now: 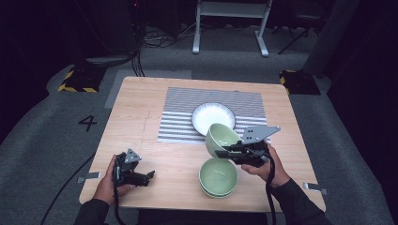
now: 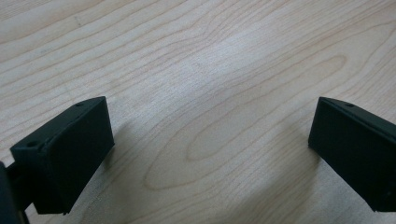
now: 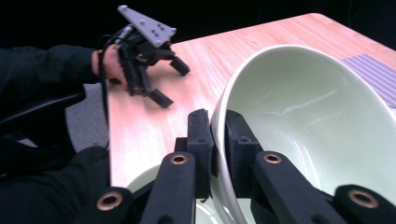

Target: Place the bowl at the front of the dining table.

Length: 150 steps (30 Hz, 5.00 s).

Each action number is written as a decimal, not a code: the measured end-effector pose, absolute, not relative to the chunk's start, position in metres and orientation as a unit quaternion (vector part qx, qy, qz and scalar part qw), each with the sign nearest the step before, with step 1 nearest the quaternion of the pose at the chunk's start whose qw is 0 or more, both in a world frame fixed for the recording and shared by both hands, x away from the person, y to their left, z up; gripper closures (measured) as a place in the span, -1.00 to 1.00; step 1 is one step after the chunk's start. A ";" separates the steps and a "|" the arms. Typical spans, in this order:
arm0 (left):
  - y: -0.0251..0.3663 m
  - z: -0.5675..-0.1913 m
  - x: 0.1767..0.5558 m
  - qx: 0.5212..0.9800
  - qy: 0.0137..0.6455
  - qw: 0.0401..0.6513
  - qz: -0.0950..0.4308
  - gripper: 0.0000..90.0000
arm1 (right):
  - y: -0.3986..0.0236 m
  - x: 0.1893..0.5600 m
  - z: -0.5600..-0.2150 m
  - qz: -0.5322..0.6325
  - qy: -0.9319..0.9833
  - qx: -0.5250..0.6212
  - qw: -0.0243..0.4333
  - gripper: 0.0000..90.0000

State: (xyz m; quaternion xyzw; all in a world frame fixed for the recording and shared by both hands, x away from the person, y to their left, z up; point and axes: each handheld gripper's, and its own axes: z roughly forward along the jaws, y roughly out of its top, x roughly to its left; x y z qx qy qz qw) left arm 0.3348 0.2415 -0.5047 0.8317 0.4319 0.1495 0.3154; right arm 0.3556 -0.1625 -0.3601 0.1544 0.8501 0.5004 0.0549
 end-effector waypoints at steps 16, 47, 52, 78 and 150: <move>0.241 -0.505 0.335 0.832 0.431 0.316 0.149 -1.00 | -0.161 0.395 -0.364 0.488 0.849 0.191 0.073 0.83; 0.241 -0.505 0.335 0.832 0.431 0.316 0.149 -1.00 | -0.134 0.436 -0.373 0.444 0.865 0.214 0.094 0.83; 0.241 -0.505 0.335 0.832 0.431 0.316 0.149 -1.00 | -0.130 0.443 -0.377 0.439 0.866 0.219 0.097 0.83; 0.241 -0.505 0.335 0.832 0.431 0.316 0.149 -1.00 | -0.115 0.492 -0.411 0.386 0.874 0.268 0.124 0.83; 0.241 -0.505 0.336 0.832 0.430 0.316 0.148 -1.00 | -0.102 0.514 -0.454 0.344 0.889 0.266 0.142 0.67</move>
